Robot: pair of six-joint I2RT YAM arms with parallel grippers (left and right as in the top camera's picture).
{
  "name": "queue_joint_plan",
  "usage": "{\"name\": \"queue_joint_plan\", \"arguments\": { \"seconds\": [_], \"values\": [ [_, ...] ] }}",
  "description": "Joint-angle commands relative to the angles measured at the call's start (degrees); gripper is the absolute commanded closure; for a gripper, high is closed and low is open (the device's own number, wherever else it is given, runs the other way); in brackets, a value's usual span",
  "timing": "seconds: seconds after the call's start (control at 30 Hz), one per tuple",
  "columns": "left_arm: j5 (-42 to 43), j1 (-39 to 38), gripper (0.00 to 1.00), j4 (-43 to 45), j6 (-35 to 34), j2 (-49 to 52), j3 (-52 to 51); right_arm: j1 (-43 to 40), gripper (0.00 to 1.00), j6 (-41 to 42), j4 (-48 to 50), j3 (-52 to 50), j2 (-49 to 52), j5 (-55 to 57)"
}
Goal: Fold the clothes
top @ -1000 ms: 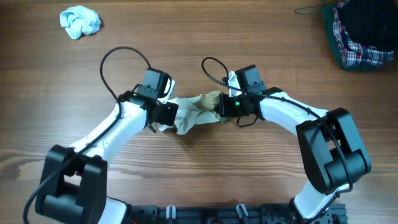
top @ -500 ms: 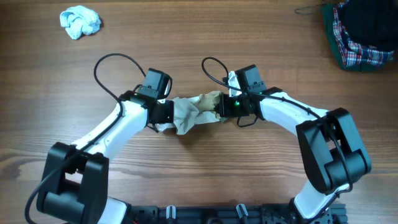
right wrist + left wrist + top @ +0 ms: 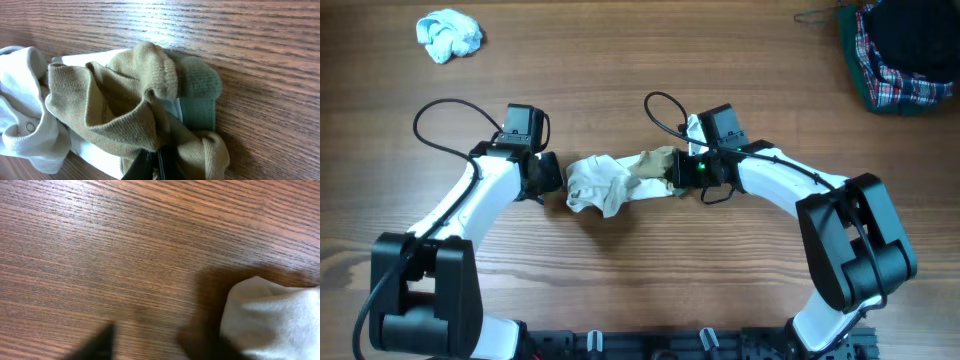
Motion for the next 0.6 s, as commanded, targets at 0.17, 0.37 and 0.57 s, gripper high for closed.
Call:
{"name": "queue_joint_plan", "arguments": {
  "seconds": [0.17,0.37,0.57],
  "values": [
    [-0.5,0.2,0.25,0.1,-0.4,0.5,0.7,-3.2,0.76,-0.9,-2.0,2.8,3.0,-1.4],
    [-0.5,0.2,0.28,0.2,-0.4,1.1,0.7,-6.8,0.44,-6.1,-6.6,3.9,-4.4,-2.7],
    [-0.5,0.2,0.29,0.2,-0.4,3.2,0.7,-6.8,0.32,-12.8,-8.7,3.9,-8.5,2.4]
  ]
}}
